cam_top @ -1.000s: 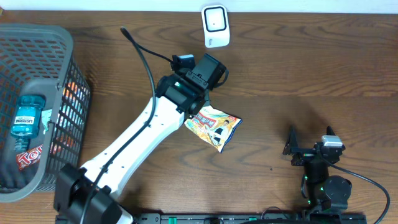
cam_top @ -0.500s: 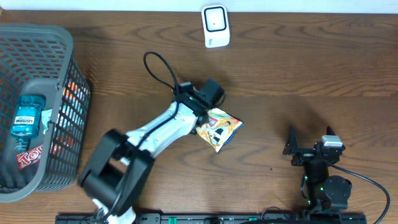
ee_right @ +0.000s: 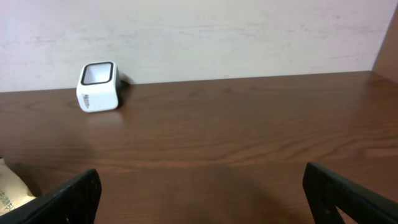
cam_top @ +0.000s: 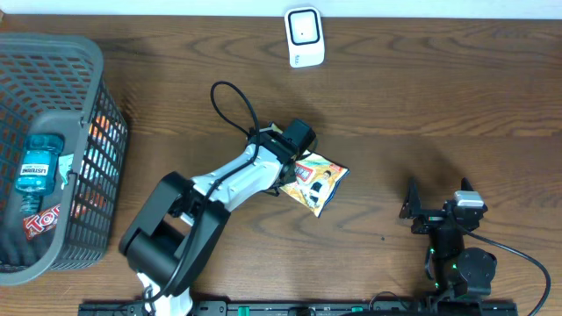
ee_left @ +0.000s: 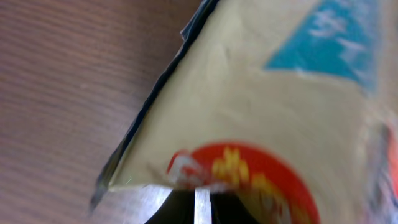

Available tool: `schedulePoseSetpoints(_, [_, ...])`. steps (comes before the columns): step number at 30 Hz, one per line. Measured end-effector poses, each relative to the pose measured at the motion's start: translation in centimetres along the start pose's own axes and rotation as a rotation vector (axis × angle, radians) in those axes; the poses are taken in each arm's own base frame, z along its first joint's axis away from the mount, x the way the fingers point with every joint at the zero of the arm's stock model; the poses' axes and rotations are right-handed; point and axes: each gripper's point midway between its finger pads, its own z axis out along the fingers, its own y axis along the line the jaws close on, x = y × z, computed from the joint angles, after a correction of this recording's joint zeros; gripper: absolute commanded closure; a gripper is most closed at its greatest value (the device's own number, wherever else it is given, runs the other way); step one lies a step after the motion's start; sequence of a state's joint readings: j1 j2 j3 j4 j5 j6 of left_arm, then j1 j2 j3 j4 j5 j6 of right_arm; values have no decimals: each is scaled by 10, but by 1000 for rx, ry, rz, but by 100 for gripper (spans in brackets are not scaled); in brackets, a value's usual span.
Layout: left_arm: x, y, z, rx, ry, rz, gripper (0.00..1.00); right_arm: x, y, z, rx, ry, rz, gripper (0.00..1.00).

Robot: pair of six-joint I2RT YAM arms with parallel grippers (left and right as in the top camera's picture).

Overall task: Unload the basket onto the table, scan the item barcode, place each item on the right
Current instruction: 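Carry the snack bag to the table center and lower it, then open the left gripper to release the bag on the table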

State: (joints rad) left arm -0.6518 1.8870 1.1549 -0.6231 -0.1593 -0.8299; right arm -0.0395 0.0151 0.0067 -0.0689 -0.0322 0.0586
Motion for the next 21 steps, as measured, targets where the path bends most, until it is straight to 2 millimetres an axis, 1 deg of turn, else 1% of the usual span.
schedulePoseSetpoints(1, [-2, -1, -5, 11, -9, 5, 87, 0, 0, 0, 0, 0, 0, 1])
schedulePoseSetpoints(2, [-6, -3, -13, 30, -26, 12, 83, 0, 0, 0, 0, 0, 0, 1])
schedulePoseSetpoints(3, [-11, -4, -24, 53, -51, 20, 73, 0, 0, 0, 0, 0, 0, 1])
schedulePoseSetpoints(5, [-25, -7, -53, 110, -118, 33, 53, 0, 0, 0, 0, 0, 0, 1])
schedulePoseSetpoints(6, [-33, -8, -70, 137, -159, 40, 39, 0, 0, 0, 0, 0, 0, 1])
schedulePoseSetpoints(7, [-42, -9, -90, 171, -210, 42, 27, 0, 0, 0, 0, 0, 0, 1])
schedulePoseSetpoints(9, [-61, -8, -131, 226, -323, 52, 13, 0, 0, 0, 0, 0, 0, 1])
schedulePoseSetpoints(10, [-70, -5, -152, 247, -384, 59, 8, 0, 0, 0, 0, 0, 0, 1])
schedulePoseSetpoints(11, [-79, -1, -173, 264, -451, 58, 4, 0, 0, 0, 0, 0, 0, 1])
schedulePoseSetpoints(12, [-88, 5, -195, 278, -524, 52, 3, 0, 0, 0, 0, 0, 0, 1])
schedulePoseSetpoints(13, [-101, 16, -224, 288, -621, 28, 2, 0, 0, 0, 0, 0, 0, 1])
schedulePoseSetpoints(14, [-110, 26, -245, 292, -695, 5, 2, 0, 0, 0, 0, 0, 0, 1])
schedulePoseSetpoints(15, [-120, 40, -268, 288, -780, -37, 2, 0, 0, 0, 0, 1, 0, 1])
schedulePoseSetpoints(16, [-129, 59, -289, 275, -858, -91, 2, 0, 0, 0, 0, 0, 0, 1])
schedulePoseSetpoints(17, [-139, 83, -312, 254, -941, -162, 2, 0, 0, 0, 0, 1, 0, 1])
schedulePoseSetpoints(18, [-146, 107, -330, 228, -1008, -231, 2, 0, 0, 0, 0, 1, 0, 1])
schedulePoseSetpoints(20, [-154, 162, -358, 153, -1114, -379, 2, 0, 0, 0, 0, 1, 0, 1])
schedulePoseSetpoints(21, [-154, 196, -369, 96, -1158, -466, 2, 0, 0, 0, 0, 1, 0, 1])
